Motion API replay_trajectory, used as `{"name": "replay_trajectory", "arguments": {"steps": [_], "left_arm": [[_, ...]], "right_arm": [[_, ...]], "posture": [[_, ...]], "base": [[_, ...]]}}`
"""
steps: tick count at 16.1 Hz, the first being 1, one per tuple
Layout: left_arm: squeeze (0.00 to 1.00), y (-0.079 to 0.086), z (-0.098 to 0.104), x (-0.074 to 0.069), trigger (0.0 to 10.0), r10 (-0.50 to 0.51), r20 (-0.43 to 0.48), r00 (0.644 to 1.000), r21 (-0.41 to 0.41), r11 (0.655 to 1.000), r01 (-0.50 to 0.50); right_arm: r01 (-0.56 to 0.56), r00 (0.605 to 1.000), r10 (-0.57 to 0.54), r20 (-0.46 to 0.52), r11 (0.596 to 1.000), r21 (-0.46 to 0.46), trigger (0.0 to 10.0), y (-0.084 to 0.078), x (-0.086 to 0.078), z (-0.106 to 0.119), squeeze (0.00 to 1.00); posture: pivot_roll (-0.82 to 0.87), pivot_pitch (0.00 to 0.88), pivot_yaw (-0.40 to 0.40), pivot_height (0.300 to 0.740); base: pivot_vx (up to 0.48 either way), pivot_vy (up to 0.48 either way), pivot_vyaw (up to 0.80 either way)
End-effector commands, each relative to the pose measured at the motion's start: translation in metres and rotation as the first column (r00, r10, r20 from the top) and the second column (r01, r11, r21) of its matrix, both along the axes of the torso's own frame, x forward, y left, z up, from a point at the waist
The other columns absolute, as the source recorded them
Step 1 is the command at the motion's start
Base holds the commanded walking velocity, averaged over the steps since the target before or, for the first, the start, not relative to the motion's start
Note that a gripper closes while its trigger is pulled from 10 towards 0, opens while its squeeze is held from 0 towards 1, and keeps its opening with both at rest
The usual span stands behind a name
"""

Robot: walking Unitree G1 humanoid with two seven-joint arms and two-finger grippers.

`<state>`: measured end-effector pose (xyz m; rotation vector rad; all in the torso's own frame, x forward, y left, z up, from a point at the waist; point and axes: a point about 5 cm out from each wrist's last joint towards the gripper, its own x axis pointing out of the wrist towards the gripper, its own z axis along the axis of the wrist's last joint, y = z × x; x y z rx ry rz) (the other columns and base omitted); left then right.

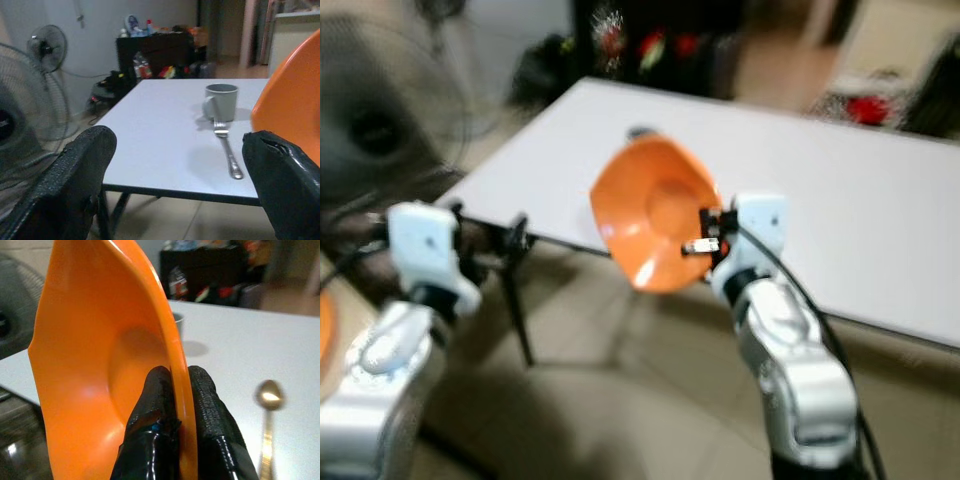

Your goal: Setting the table

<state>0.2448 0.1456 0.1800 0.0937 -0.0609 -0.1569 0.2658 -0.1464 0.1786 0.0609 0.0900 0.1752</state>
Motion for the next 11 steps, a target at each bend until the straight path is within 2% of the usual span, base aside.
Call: {"name": "replay_trajectory", "arguments": {"steps": [1,5,11], "left_arm": [[0.00,0.0049,0.0018,-0.0002,10.0,0.015,0.005,1.000,0.009,1.000,-0.015],[0.00,0.0061,0.0017,-0.0006,10.0,0.016,0.006,1.000,0.013,1.000,-0.016],[0.00,0.0086,-0.0009,-0.0014,10.0,-0.005,-0.006,1.000,0.030,1.000,0.005]], "right_arm": [[-0.043,0.999,0.042,0.025,0.999,0.021,10.0,0.0069,0.0013,0.0070,0.00],[-0.061,0.998,0.060,0.016,0.998,0.026,10.0,0.0094,0.0010,0.0067,0.00],[-0.059,0.998,0.062,-0.032,0.994,0.094,10.0,0.0075,-0.0045,0.0028,0.00]], "posture": [[-0.05,0.000,-0.004,0.740],[-0.04,0.000,-0.007,0.740],[-0.05,0.000,-0.005,0.740]], "base": [[0.371,0.000,0.00],[0.374,0.000,0.00],[0.374,0.000,-0.80]]}}
